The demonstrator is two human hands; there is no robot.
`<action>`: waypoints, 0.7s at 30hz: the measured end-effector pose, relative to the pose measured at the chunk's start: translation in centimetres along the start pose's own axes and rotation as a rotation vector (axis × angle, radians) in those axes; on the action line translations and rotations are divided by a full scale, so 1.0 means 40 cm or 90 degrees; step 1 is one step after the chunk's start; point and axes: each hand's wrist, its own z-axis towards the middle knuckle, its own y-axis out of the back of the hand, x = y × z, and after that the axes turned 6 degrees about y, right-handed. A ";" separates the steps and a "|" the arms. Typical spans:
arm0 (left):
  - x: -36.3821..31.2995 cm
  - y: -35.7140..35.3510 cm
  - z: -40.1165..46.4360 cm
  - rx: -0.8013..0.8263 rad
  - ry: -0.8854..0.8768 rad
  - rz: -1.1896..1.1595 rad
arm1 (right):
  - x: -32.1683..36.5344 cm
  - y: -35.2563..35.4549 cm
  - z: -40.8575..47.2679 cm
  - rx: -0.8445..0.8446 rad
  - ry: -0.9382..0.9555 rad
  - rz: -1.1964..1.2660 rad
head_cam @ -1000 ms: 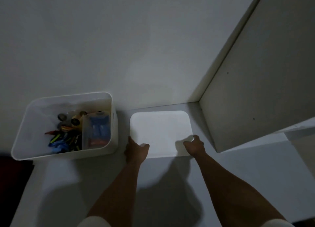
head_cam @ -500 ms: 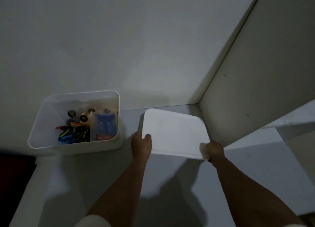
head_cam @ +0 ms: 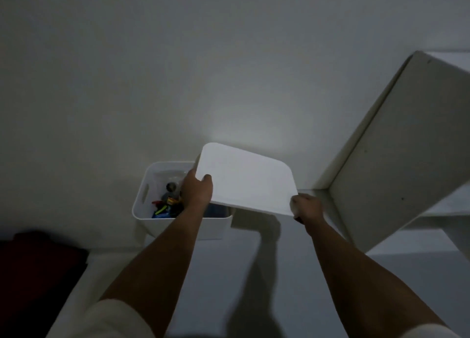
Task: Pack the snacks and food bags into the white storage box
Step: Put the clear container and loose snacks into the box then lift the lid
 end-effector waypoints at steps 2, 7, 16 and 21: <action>0.041 0.083 0.041 -0.028 0.005 0.008 | 0.025 -0.078 -0.021 0.033 0.009 0.023; 0.179 0.255 0.152 -0.105 0.062 0.061 | 0.053 -0.265 -0.057 0.117 0.025 0.037; 0.282 0.304 0.260 -0.090 0.070 0.024 | 0.025 -0.422 -0.081 0.108 0.059 -0.053; 0.315 0.284 0.288 -0.104 0.059 0.052 | -0.020 -0.425 -0.080 0.113 0.051 -0.063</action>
